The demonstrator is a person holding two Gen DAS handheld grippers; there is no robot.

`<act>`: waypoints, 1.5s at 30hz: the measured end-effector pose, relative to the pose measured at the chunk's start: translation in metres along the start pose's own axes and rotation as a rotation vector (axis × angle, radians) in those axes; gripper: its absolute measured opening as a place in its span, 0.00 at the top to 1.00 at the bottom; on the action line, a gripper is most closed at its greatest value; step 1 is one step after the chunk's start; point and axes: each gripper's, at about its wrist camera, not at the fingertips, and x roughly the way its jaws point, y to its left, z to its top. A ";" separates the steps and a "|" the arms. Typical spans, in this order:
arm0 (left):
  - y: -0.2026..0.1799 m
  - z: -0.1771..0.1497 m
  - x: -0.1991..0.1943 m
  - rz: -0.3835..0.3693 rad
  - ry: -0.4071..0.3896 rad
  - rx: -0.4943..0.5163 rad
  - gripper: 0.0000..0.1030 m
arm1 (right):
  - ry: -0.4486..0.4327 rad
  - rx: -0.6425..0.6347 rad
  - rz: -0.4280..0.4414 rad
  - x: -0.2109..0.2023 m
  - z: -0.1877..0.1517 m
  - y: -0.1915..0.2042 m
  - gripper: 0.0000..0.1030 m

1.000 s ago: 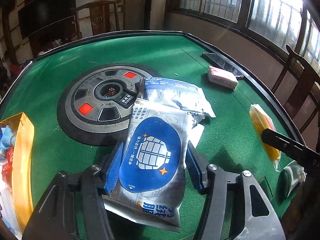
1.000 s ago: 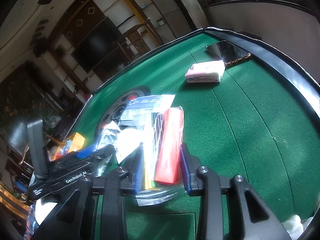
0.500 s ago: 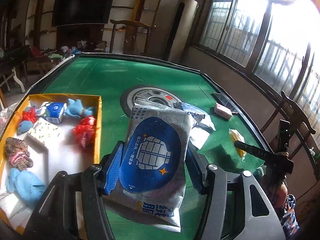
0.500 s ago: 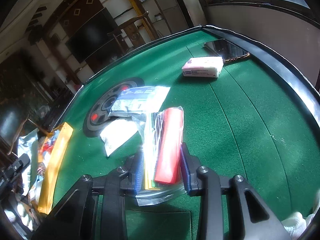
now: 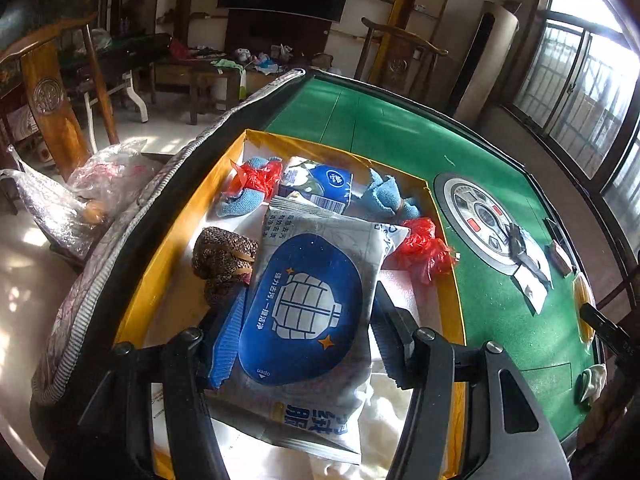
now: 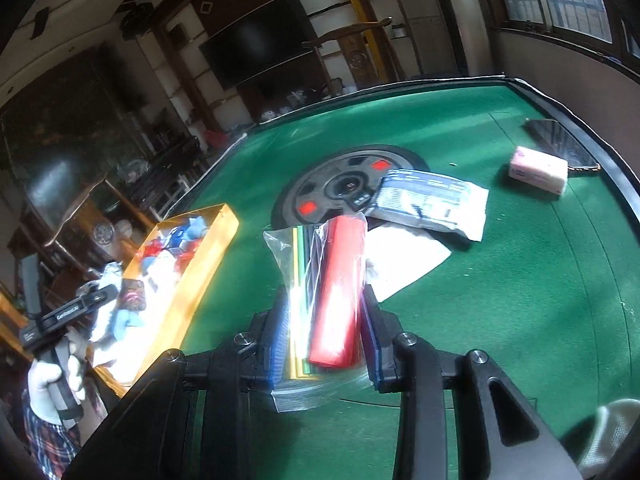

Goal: Organize soft objects
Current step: 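Place the blue-printed pack in the box with left while right drops the zip bag there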

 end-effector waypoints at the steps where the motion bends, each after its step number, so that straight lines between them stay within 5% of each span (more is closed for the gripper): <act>1: -0.001 0.001 0.005 0.015 0.006 -0.004 0.44 | 0.009 -0.018 0.018 0.003 0.001 0.012 0.72; 11: 0.001 0.015 0.037 0.049 0.050 -0.055 0.41 | 0.112 -0.151 0.173 0.053 0.004 0.131 0.72; 17: 0.020 0.017 0.038 -0.059 0.061 -0.161 0.33 | 0.183 -0.214 0.188 0.100 0.009 0.188 0.72; 21: 0.035 0.012 0.013 -0.163 0.004 -0.216 0.33 | 0.232 -0.218 0.182 0.132 0.014 0.210 0.72; 25: 0.048 0.001 -0.028 -0.175 -0.108 -0.219 0.31 | 0.275 -0.228 0.164 0.159 0.019 0.224 0.72; 38: 0.069 -0.037 -0.065 0.119 -0.241 -0.144 0.28 | 0.332 -0.261 0.039 0.220 0.017 0.256 0.71; 45: 0.063 -0.044 -0.066 0.195 -0.243 -0.102 0.28 | 0.331 -0.298 -0.021 0.228 0.021 0.265 0.67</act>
